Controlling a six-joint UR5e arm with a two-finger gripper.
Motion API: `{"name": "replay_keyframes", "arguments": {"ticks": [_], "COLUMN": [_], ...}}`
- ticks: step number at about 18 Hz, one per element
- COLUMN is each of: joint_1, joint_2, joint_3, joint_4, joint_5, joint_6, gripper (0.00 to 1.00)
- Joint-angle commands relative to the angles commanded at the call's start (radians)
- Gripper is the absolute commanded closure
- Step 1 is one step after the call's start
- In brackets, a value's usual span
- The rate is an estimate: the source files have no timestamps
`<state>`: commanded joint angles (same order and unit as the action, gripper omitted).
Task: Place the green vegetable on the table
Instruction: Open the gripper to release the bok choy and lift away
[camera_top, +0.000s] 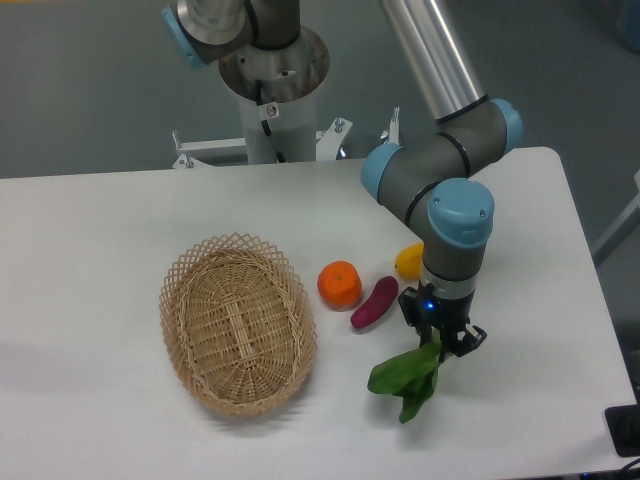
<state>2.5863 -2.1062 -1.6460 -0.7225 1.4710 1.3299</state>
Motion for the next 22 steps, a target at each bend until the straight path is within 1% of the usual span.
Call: {"name": "replay_keyframes", "arguments": {"ticks": [1, 4, 6, 11, 12, 14, 15, 16, 17, 18, 20, 21, 22], "joint_1": [0.000, 0.000, 0.000, 0.003, 0.003, 0.011, 0.021, 0.034, 0.041, 0.057, 0.103, 0.118, 0.136], "joint_2": [0.000, 0.006, 0.020, 0.038, 0.047, 0.078, 0.093, 0.118, 0.149, 0.167, 0.205, 0.215, 0.219], "joint_3": [-0.002, 0.014, 0.020, 0.103, 0.113, 0.129, 0.123, 0.121, 0.129, 0.133, 0.135, 0.135, 0.132], "joint_4": [0.000, -0.003, -0.006, -0.008, -0.009, -0.032, -0.064, -0.112, -0.191, -0.233, -0.299, -0.326, -0.342], "joint_5": [0.006, 0.006, 0.008, 0.005, 0.008, 0.012, 0.032, 0.060, 0.104, 0.123, 0.121, 0.121, 0.114], "joint_6": [-0.002, -0.014, -0.046, -0.061, -0.061, -0.055, -0.048, -0.043, -0.016, 0.021, 0.125, 0.185, 0.234], "gripper": [0.00, 0.00, 0.00, 0.00, 0.00, 0.00, 0.00, 0.00, 0.00, 0.00, 0.00, 0.00, 0.00]}}
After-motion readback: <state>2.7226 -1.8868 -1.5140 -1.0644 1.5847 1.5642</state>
